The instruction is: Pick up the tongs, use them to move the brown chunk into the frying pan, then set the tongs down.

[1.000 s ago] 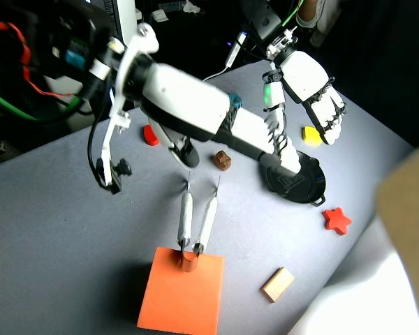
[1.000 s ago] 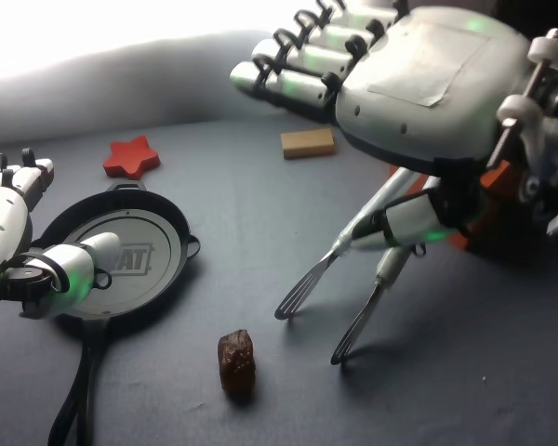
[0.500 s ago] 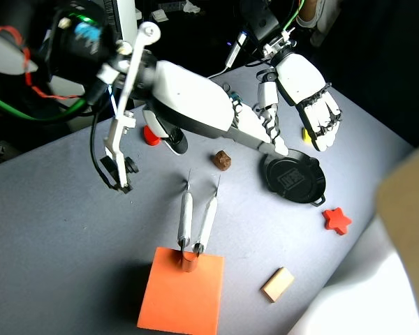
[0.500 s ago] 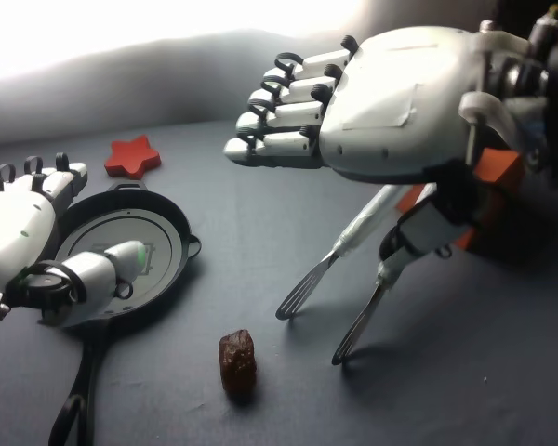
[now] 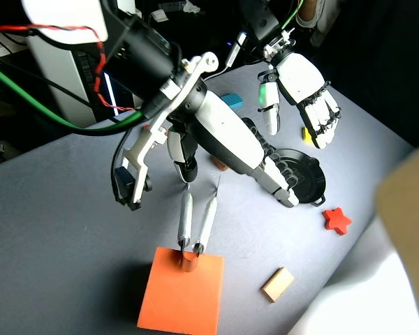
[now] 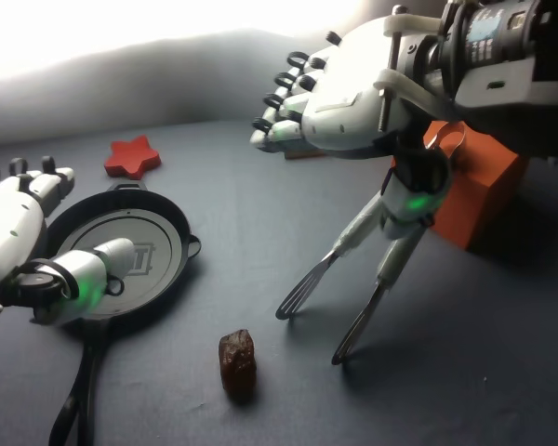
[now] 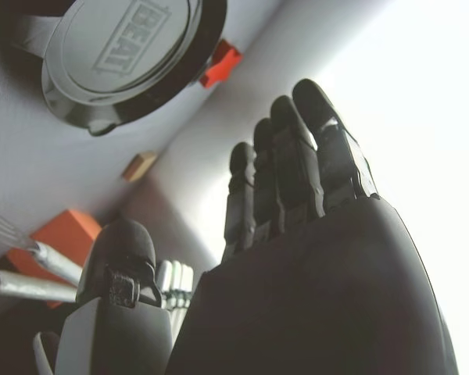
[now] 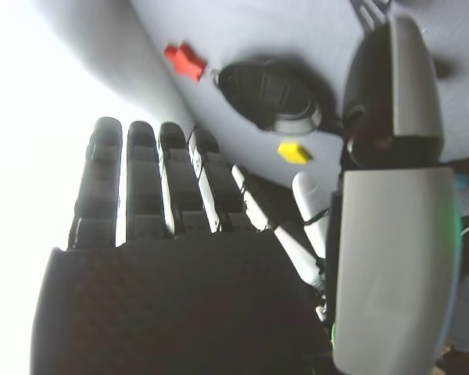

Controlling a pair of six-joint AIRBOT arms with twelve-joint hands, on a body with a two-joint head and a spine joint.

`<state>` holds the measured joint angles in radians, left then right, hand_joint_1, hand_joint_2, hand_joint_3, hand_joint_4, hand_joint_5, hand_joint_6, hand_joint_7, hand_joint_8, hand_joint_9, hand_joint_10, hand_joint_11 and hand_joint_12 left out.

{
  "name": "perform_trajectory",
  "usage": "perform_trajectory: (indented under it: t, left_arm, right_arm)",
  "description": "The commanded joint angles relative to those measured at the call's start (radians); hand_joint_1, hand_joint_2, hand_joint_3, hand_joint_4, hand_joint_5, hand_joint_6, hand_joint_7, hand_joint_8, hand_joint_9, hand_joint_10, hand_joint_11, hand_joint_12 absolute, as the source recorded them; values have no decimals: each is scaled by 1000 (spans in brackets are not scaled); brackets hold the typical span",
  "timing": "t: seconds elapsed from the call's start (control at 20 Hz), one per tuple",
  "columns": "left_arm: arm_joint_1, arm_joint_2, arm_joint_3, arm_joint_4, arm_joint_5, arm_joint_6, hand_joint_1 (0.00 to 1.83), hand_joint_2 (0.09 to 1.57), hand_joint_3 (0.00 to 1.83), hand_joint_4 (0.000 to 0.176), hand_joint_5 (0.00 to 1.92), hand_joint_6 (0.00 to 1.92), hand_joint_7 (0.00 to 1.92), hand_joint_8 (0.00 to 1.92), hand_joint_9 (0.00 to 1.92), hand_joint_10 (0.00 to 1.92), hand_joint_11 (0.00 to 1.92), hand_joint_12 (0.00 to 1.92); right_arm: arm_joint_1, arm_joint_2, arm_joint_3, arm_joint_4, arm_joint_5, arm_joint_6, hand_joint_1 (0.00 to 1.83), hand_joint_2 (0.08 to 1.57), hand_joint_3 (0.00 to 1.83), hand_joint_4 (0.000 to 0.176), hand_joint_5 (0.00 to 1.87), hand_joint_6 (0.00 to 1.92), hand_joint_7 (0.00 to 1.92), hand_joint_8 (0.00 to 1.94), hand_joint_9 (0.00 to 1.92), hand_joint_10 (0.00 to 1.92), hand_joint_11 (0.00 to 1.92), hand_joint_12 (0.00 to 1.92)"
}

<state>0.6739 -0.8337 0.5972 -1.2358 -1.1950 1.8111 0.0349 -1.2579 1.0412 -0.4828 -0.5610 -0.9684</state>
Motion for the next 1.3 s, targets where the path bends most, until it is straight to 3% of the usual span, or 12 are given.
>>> perform_trajectory:
  t: [0.0, 0.15, 0.4, 0.65, 1.25]
  left_arm:
    - [-10, 3, 5, 61, -100, -1, 122, 1266, 0, 36, 200, 4, 210, 1, 252, 2, 0, 777]
    - [-17, 3, 6, 56, -102, -1, 121, 1261, 0, 28, 184, 0, 202, 1, 244, 1, 0, 768]
    - [-25, 3, -6, 56, -102, 14, 150, 1261, 0, 36, 211, 9, 219, 8, 251, 2, 0, 779]
    - [-7, 3, 8, 66, -68, 16, 130, 1264, 0, 22, 199, 9, 213, 3, 252, 1, 0, 762]
    - [-18, 2, 12, 61, -61, 14, 103, 1264, 0, 30, 194, 1, 219, 4, 256, 4, 0, 794]
  right_arm:
    - [4, 3, 4, -24, 49, -4, 1015, 856, 0, 0, 0, 0, 0, 0, 0, 0, 0, 0]
    - [-5, -1, 15, -24, 32, -39, 1013, 858, 0, 0, 0, 0, 0, 0, 0, 0, 0, 0]
    - [-11, -15, 37, 16, -16, -70, 994, 872, 6, 0, 0, 0, 0, 0, 0, 0, 0, 0]
    - [-40, -15, 47, 40, -11, -92, 991, 859, 0, 0, 0, 0, 0, 0, 0, 0, 0, 0]
    - [-65, -2, 45, 75, 24, -124, 962, 856, 0, 0, 0, 0, 0, 0, 0, 0, 0, 0]
